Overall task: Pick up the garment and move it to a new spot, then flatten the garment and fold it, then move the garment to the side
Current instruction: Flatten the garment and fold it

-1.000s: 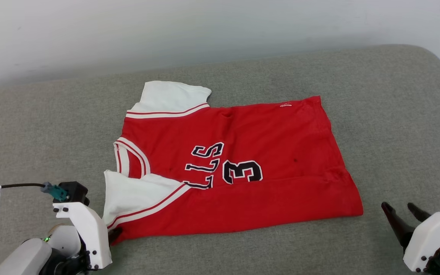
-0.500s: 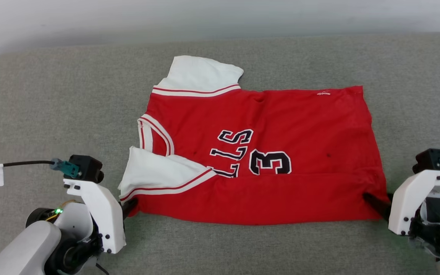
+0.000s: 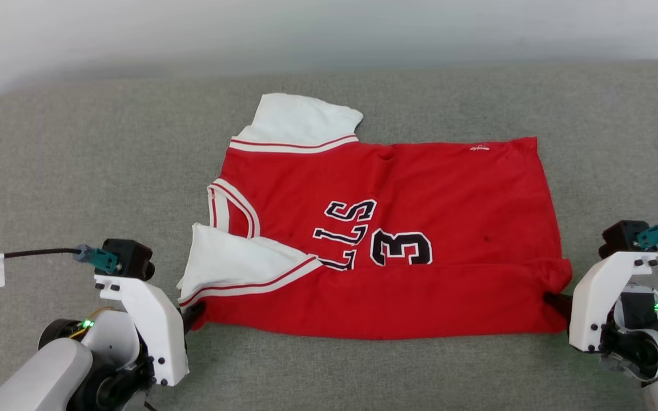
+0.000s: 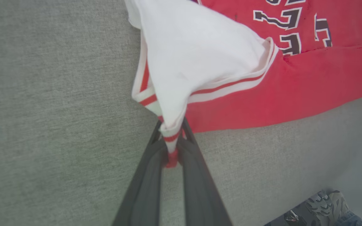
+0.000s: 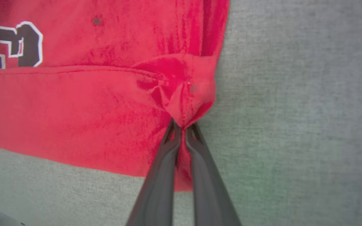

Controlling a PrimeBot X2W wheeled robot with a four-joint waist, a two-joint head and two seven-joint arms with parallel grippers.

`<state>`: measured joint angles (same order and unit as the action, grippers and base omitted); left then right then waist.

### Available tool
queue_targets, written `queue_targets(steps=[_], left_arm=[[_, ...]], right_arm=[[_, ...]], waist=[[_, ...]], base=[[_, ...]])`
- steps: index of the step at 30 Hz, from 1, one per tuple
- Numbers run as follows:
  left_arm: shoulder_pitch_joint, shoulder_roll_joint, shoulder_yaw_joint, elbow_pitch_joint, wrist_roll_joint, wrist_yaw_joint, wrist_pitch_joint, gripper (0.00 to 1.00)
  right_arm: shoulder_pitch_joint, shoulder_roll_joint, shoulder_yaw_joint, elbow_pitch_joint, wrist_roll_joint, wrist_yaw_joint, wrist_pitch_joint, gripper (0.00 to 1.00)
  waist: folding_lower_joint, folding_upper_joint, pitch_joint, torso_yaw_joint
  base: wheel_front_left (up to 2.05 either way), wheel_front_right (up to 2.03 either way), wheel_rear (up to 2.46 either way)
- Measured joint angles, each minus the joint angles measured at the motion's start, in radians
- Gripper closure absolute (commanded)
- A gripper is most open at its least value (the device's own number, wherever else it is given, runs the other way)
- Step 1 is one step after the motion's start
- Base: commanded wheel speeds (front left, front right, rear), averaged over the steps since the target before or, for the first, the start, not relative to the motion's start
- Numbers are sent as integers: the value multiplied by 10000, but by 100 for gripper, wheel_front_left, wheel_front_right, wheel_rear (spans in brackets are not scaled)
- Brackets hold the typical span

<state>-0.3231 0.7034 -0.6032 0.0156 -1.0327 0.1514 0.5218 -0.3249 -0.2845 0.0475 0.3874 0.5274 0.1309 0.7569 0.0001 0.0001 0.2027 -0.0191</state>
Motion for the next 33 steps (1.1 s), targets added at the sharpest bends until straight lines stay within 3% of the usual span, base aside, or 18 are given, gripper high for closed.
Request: queue_targets(steps=[11,20,21,22,23,24,33], left_arm=[[1242,157,69,-236,-320,345,-318,100],[2504,424,132,-420,-859,717,-284,100],[2559,341,107,-307,-913,696,-326,100],[2568,222,92,-153,-943,681,-384,84],[2568,82,100,-25,-1005,625,-454,20],[2558,-48,115,132,-1005,600,-583,0],[1783,-228,591,909,-470,466,-1753,0]], right_arm=[[870,-267,771,-1066,36,0,228,100],[1913,-228,546,-1352,155,0,523,100],[1984,-151,499,-1300,151,0,393,66],[2053,-105,504,-1241,111,0,251,0],[2088,-65,504,-1172,48,0,82,0],[2119,-8,476,-1145,50,0,-150,0],[2290,44,251,-1873,-610,0,-3172,0]], waist=[[0,0,-1599,-200],[-1,0,-2131,-213],[-1,0,-2119,-212],[-1,0,-2100,-211],[-1,0,-2082,-206],[0,0,-2070,-194],[-1,0,-2094,-509]], base=[[0,0,0],[0,0,0],[0,0,0],[0,0,0],[0,0,0],[0,0,0],[0,0,0]])
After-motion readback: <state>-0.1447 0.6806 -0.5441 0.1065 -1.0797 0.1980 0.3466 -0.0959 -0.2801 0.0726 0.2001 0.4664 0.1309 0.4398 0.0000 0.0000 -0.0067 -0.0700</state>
